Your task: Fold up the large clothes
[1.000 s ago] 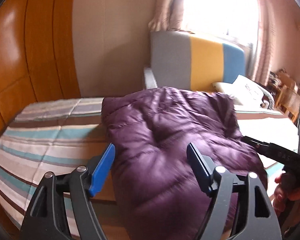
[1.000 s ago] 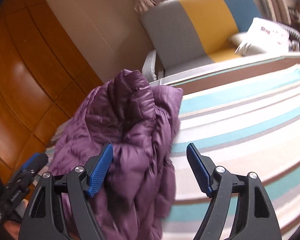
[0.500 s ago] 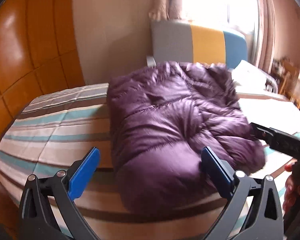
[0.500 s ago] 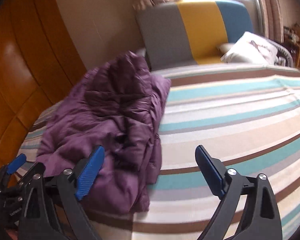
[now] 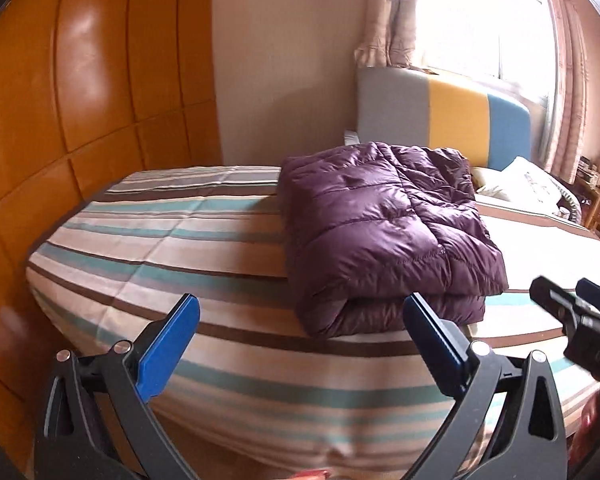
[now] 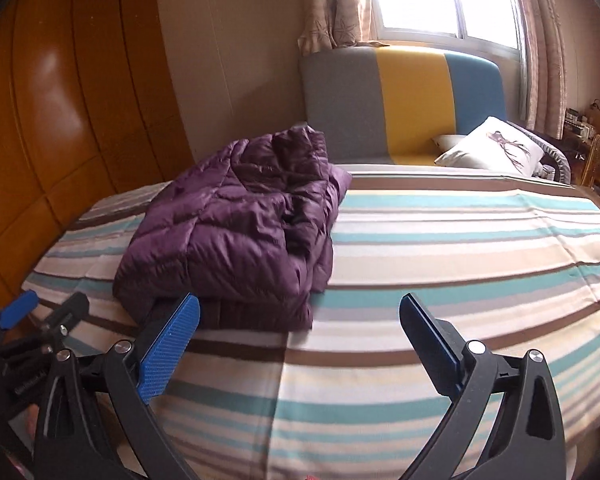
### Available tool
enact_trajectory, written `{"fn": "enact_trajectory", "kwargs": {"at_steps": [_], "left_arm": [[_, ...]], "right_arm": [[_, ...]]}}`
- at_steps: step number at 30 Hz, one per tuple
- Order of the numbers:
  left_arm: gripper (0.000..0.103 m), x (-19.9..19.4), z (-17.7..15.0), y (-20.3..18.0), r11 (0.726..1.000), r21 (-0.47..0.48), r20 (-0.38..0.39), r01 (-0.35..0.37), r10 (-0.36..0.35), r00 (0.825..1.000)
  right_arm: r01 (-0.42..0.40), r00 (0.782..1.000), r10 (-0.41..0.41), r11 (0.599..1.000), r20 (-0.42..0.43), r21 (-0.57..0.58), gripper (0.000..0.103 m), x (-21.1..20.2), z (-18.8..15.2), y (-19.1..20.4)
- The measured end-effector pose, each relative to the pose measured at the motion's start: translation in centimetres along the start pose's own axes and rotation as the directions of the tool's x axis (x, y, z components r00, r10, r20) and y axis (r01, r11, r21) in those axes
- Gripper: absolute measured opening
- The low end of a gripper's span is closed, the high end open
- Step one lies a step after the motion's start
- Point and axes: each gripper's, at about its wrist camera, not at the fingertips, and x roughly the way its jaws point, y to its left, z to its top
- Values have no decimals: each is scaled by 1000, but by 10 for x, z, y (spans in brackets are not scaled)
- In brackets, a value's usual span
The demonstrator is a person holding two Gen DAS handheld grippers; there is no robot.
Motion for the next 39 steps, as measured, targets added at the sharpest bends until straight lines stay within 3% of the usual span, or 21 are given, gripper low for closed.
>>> {"fn": "enact_trajectory", "kwargs": {"at_steps": [3, 15, 21, 39], "left_arm": [[101, -9, -2, 0, 1000, -14, 13, -11, 11, 1000], [101, -22, -8, -7, 999, -40, 12, 5, -5, 1000], [101, -28, -9, -13, 1000, 1, 31, 7, -7, 999], [101, -30, -8, -11, 1000, -18, 28, 14, -14, 1000]], "right_arm": [[36, 999, -36, 999, 15, -4, 100, -12, -10, -1], [42, 995, -43, 999, 93, 14, 100, -51, -14, -14], [37, 996, -39, 999, 81, 29, 100, -48, -14, -17], [30, 997, -31, 999, 65, 19, 100, -43, -17, -15]]}}
